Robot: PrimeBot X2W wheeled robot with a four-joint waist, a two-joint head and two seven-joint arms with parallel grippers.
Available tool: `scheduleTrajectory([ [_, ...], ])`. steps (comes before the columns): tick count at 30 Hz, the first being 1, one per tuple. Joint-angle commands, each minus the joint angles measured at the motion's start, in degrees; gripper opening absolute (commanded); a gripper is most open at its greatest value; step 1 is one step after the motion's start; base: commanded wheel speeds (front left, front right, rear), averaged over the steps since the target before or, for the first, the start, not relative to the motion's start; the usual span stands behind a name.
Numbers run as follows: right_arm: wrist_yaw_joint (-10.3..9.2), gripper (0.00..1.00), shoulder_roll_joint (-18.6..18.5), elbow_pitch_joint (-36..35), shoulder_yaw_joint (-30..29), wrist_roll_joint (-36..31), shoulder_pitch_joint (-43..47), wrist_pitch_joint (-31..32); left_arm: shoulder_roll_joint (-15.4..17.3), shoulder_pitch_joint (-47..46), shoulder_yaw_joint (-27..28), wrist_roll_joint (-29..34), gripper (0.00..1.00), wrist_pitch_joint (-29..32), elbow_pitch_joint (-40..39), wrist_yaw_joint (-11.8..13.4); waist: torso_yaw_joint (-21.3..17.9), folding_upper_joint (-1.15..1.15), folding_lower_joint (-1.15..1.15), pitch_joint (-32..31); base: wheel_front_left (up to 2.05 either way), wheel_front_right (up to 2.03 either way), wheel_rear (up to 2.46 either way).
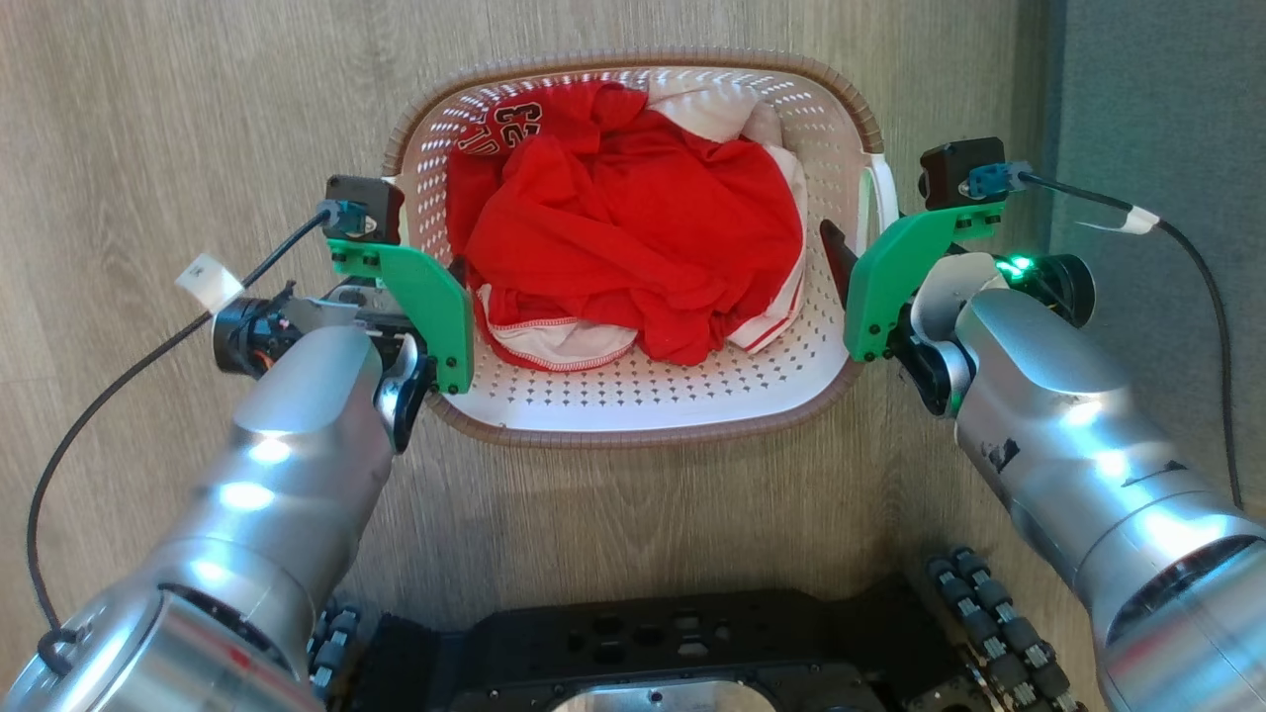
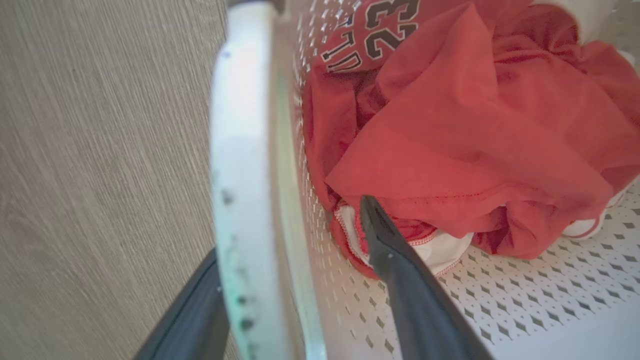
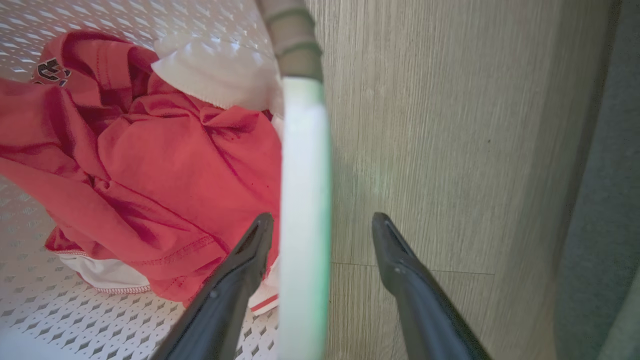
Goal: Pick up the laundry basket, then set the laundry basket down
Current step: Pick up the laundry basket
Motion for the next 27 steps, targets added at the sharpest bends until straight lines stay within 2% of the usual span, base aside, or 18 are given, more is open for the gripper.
scheduleTrajectory([
  [1, 0.41, 1.0, 0.9, -0.1, 0.9, 0.7, 1.8, -0.1, 1.1, 0.2, 0.2, -0.5, 1.0, -0.6, -0.1, 0.4, 0.1, 0.0, 0.0, 0.2, 0.0, 0.0, 0.0],
  [22, 0.41, 1.0, 0.9, 1.6, 4.5, 6.5, 0.4, 0.7, 1.1, -0.2, -5.0, -5.8, 1.0, -1.2, -2.1, 1.0, 1.5, 0.0, 0.0, 1.5, 0.0, 0.0, 0.0],
  [23, 0.41, 0.91, 0.9, 1.7, 4.7, 6.8, 0.3, 0.9, 1.1, -0.3, -5.2, -6.1, 1.0, -1.1, -2.2, 1.0, 1.5, 0.0, 0.0, 1.6, 0.0, 0.0, 0.0],
  [24, 0.41, 0.44, 0.9, 1.9, 4.9, 6.9, 0.2, 0.9, 1.1, -0.3, -5.5, -6.4, 1.0, -0.9, -2.2, 1.0, 1.5, 0.0, 0.0, 1.7, 0.0, 0.0, 0.0],
  [25, 0.41, 0.15, 0.9, 2.0, 5.0, 7.1, 0.1, 0.9, 1.1, -0.4, -5.7, -6.7, 0.6, -0.8, -2.3, 1.1, 1.6, 0.0, 0.0, 1.8, 0.0, 0.0, 0.0],
  [26, 0.41, 0.0, 0.9, 2.0, 5.2, 7.3, 0.0, 0.8, 1.1, -0.5, -5.8, -7.2, 0.0, -0.8, -2.4, 1.0, 1.6, 0.0, 0.0, 1.9, 0.0, 0.0, 0.0],
  [27, 0.41, 0.0, 0.9, 2.0, 5.3, 7.5, 0.0, 0.9, 1.1, -0.5, -5.9, -7.6, 0.0, -0.8, -2.4, 1.0, 1.6, 0.0, 0.0, 2.0, 0.0, 0.0, 0.0],
])
